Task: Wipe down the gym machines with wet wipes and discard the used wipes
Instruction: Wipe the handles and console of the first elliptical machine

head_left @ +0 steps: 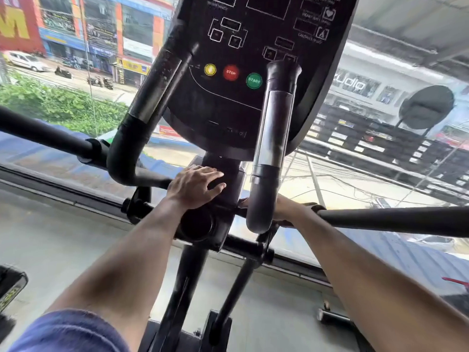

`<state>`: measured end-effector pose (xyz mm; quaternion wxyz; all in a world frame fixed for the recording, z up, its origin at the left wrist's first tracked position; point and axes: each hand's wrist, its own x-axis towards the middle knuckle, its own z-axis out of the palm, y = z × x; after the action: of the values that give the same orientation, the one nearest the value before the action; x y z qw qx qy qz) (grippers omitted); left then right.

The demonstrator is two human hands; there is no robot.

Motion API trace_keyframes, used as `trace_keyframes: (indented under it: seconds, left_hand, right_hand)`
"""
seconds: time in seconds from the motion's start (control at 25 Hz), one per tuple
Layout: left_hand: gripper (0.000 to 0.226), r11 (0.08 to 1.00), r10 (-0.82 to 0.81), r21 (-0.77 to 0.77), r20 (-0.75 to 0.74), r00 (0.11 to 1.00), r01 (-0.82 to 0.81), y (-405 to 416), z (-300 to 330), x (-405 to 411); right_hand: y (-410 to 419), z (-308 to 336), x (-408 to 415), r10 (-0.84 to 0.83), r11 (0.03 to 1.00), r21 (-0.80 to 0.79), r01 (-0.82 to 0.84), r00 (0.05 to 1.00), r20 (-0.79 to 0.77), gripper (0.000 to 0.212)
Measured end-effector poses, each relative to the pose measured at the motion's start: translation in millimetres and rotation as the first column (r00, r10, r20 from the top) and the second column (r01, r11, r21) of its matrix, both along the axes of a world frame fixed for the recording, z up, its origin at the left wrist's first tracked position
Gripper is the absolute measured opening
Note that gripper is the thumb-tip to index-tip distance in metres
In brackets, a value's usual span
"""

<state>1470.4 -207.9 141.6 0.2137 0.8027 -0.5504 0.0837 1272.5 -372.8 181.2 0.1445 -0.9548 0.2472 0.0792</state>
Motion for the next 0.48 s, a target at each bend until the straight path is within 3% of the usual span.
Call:
trace_keyframes:
  seconds: [0.2,0.28,0.36,0.48]
  left_hand:
    - [0.059,0.999,0.021,0.049,-0.026,0.999,-0.02,3.4,10.2,-8.0]
    - [0.057,0.998,0.023,0.06,-0.034,0.999,-0.021,6.3,13.3,-12.6]
    - [0.045,0.997,0.036,0.075,-0.052,0.998,-0.032,9.6,18.9,-16.3]
    - [0.037,0.993,0.091,0.09,-0.097,0.991,-0.082,11.8,35.5,-33.3]
  right_hand:
    - [25.7,18.4,-14.3,0.037,0.999,-0.041,-0.035,0.999,0.032,0.017]
    - [37.3,27.5,-22.1,0.051,0.995,-0.089,-0.044,0.996,0.08,0.03]
    - [41.9,35.1,-29.3,0.033,0.999,-0.044,-0.026,0.984,0.173,0.049]
    - [27.4,26.9,-33.6,0.074,0.996,0.037,-0.085,0.965,0.252,0.038]
